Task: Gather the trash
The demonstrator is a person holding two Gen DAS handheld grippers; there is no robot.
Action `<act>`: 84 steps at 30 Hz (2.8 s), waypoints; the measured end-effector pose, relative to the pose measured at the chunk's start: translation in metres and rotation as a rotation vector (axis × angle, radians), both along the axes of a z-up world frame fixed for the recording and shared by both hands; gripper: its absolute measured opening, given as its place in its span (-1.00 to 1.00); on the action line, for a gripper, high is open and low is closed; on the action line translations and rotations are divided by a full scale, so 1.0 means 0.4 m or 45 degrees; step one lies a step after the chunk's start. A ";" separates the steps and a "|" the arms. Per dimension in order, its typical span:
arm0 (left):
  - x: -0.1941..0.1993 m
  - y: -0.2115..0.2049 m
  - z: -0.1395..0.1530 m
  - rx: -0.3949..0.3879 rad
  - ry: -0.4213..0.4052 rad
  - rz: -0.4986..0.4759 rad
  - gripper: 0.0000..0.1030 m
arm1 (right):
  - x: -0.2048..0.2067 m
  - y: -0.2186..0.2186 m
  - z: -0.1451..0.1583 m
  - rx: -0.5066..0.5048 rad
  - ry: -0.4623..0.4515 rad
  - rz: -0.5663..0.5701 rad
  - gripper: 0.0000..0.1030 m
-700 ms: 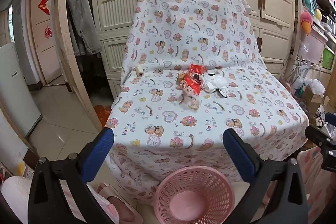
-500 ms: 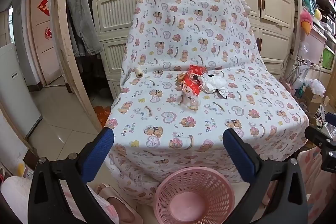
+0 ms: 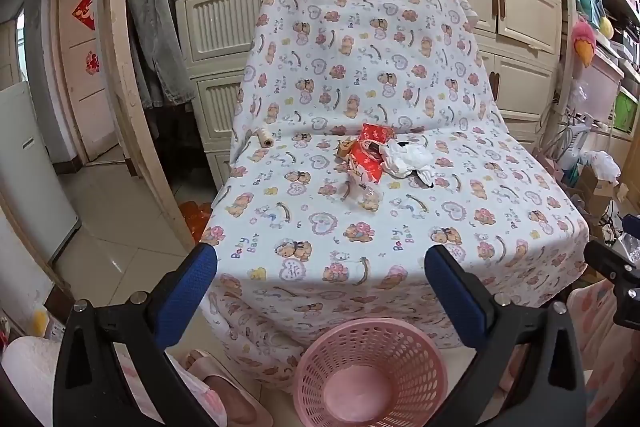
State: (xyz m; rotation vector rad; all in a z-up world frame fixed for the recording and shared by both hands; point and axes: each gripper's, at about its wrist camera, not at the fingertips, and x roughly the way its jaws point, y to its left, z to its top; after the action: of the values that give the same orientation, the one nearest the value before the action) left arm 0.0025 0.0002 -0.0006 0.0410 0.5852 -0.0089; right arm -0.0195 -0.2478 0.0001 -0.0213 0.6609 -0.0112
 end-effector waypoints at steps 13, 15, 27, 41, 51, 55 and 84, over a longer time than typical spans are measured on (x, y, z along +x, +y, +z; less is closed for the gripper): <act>-0.001 -0.011 -0.006 0.013 0.002 -0.002 0.99 | 0.000 -0.002 0.000 -0.002 -0.001 -0.001 1.00; 0.000 -0.010 -0.009 0.011 0.009 0.007 0.99 | 0.000 -0.001 0.000 -0.003 -0.002 -0.001 1.00; -0.001 -0.019 -0.011 0.025 0.012 -0.007 0.99 | 0.001 -0.004 -0.001 -0.007 -0.003 -0.002 1.00; -0.002 -0.018 -0.006 0.021 0.011 -0.012 0.99 | 0.004 0.004 0.000 -0.010 -0.001 -0.005 1.00; -0.002 -0.018 -0.005 0.020 0.010 -0.010 0.99 | 0.003 -0.006 0.000 -0.016 -0.001 -0.007 1.00; -0.001 -0.012 -0.001 0.014 0.009 -0.006 0.99 | 0.005 -0.012 0.000 -0.016 0.001 -0.007 1.00; 0.000 -0.009 -0.001 0.017 0.019 -0.011 0.99 | 0.002 0.006 -0.014 -0.051 0.000 -0.004 1.00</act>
State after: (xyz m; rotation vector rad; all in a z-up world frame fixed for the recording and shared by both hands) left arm 0.0024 -0.0036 -0.0010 0.0565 0.6002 -0.0139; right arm -0.0188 -0.2453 -0.0054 -0.0591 0.6605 -0.0276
